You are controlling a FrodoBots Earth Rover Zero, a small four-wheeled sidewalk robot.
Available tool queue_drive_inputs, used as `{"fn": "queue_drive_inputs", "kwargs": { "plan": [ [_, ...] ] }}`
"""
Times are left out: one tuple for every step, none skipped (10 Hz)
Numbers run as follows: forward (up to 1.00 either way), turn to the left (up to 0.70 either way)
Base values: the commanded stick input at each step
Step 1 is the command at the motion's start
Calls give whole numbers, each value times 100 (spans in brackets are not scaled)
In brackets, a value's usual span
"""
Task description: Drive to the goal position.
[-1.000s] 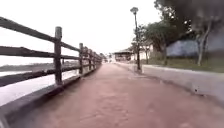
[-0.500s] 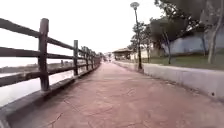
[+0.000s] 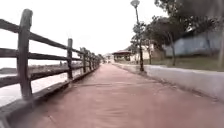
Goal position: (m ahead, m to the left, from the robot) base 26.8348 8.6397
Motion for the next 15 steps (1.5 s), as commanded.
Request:
{"fn": "queue_drive_inputs", "kwargs": {
  "plan": [
    [100,0],
    [100,0],
    [100,0],
    [100,0],
    [100,0],
    [100,0],
    [100,0],
    [100,0],
    [100,0],
    [100,0],
    [100,0],
    [100,0],
    [100,0],
    [100,0],
    [100,0]
  ]
}}
